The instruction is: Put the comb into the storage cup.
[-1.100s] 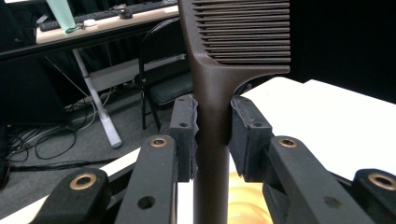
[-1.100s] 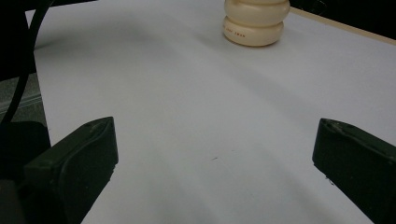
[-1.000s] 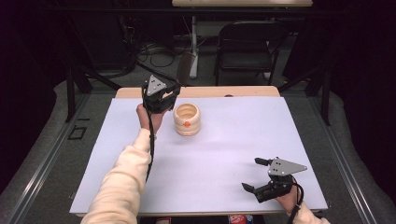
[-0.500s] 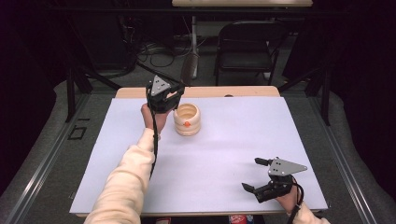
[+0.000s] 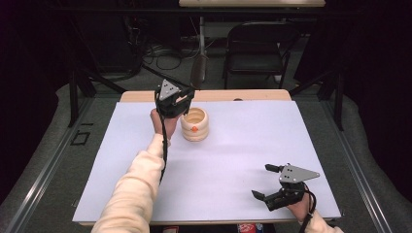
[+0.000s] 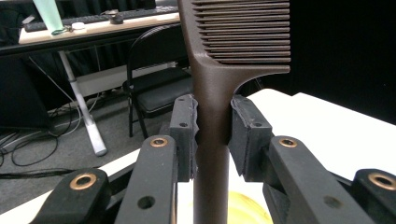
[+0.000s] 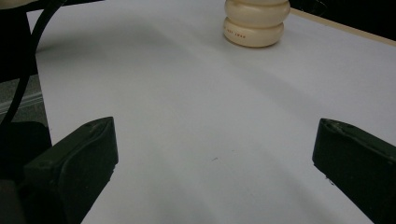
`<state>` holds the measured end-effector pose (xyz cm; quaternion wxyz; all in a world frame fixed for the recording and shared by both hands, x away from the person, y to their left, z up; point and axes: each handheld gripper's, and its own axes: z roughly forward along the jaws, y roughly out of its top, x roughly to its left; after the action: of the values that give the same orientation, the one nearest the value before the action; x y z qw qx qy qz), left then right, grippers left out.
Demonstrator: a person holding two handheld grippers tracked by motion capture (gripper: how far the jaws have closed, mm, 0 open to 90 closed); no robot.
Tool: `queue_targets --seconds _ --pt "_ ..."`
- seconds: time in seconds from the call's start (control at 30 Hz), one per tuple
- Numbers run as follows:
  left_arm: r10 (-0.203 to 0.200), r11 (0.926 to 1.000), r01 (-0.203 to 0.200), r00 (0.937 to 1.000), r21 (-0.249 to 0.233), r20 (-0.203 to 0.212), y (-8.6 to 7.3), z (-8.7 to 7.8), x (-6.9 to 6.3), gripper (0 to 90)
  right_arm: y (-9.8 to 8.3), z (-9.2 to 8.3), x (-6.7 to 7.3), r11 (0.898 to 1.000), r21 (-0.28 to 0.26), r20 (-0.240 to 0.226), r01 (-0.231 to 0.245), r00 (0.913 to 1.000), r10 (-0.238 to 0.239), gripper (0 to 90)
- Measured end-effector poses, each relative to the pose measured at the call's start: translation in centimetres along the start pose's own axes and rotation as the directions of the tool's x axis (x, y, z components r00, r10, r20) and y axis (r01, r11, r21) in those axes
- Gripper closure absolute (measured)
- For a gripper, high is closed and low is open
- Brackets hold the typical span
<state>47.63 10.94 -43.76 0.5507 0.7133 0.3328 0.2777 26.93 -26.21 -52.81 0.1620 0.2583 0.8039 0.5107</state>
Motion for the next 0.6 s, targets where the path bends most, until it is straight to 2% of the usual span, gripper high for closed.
queue_targets --seconds 0.6 --pt "-0.017 0.9998 0.016 0.9994 0.014 0.029 -1.2 1.3 -0.5 72.4 0.0 0.0 0.0 1.0 0.0 -0.003 0.001 1.0 -0.001 0.0"
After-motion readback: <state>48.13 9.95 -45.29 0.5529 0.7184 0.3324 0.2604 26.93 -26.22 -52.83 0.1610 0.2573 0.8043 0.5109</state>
